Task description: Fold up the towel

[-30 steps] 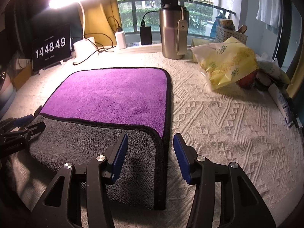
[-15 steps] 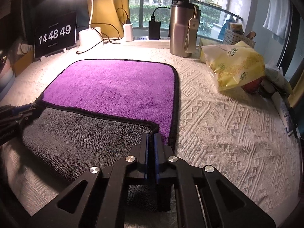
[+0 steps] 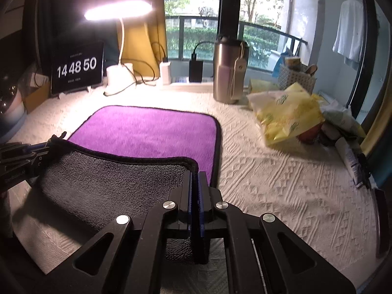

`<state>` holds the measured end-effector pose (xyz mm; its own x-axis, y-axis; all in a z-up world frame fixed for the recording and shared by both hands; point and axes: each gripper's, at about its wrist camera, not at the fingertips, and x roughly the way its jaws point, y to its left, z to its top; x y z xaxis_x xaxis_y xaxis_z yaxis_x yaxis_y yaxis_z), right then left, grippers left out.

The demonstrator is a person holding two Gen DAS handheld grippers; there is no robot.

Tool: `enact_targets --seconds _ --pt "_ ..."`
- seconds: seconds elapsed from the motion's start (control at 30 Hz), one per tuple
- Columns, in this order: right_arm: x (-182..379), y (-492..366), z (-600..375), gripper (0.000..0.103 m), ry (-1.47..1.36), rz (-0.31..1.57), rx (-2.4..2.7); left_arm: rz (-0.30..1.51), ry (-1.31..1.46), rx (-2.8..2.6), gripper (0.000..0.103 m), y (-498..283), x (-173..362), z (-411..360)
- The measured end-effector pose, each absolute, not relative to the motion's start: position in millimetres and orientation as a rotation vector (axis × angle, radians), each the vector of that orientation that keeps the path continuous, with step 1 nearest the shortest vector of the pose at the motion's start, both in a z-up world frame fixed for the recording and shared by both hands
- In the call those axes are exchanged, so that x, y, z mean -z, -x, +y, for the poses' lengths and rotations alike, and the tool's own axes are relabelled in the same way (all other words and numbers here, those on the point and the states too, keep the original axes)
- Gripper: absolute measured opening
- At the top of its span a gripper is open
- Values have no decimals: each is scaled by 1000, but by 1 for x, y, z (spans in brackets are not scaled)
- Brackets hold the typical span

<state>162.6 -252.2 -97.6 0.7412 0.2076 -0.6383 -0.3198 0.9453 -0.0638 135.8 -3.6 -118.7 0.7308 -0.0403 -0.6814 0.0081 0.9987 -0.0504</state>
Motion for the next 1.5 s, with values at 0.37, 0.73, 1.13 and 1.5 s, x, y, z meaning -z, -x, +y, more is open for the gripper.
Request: enact_targets --seconds 0.37,0.73,1.13,1.5 --pt "68 -163 -252 5 161 589 -288 665 52 24 14 -140 89 0" --pt "48 -177 -247 5 166 529 -291 606 53 23 14 -159 67 9" --pt "41 -204 -239 5 177 501 -306 571 50 6 14 -185 60 16" --pt "39 -238 -234 5 179 483 -317 563 43 -3 14 -216 63 19"
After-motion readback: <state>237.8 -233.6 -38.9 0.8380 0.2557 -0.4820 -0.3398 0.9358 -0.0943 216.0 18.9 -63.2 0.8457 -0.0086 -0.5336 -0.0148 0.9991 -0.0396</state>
